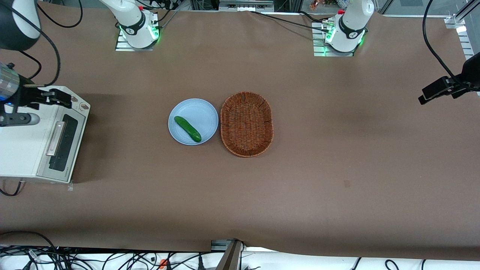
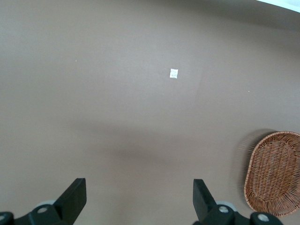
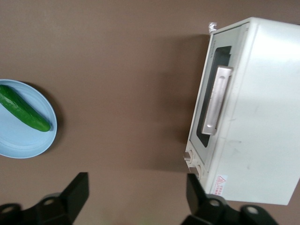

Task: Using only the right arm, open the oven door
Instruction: 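Lower the right gripper to the silver handle of the oven door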

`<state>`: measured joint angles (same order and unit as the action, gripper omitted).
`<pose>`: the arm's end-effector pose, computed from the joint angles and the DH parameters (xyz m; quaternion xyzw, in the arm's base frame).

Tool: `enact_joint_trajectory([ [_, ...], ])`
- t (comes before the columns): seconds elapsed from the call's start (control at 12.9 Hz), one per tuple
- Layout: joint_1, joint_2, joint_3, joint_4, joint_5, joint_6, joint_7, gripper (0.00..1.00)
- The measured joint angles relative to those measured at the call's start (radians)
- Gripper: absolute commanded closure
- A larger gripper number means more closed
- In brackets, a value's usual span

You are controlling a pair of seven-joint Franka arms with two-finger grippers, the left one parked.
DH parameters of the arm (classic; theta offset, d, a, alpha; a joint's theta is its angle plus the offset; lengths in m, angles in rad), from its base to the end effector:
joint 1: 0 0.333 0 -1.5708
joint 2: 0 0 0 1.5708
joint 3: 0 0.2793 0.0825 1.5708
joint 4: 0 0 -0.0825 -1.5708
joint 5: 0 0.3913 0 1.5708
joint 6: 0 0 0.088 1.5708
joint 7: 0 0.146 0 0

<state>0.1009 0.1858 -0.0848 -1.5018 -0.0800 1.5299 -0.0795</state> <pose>0.5949 0.0007 0.4716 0.9946 0.0492 -0.0798 0.0453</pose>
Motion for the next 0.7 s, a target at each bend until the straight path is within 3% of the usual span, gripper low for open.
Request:
enact_joint_trajectory([
  [0.23,0.015,0.058,0.001,-0.017,-0.004,-0.025,0.0,0.84],
  [0.39,0.029,0.119,0.001,-0.021,-0.052,-0.026,0.0,1.0],
  [0.7,0.062,0.246,0.003,-0.023,-0.268,-0.019,-0.058,1.0],
])
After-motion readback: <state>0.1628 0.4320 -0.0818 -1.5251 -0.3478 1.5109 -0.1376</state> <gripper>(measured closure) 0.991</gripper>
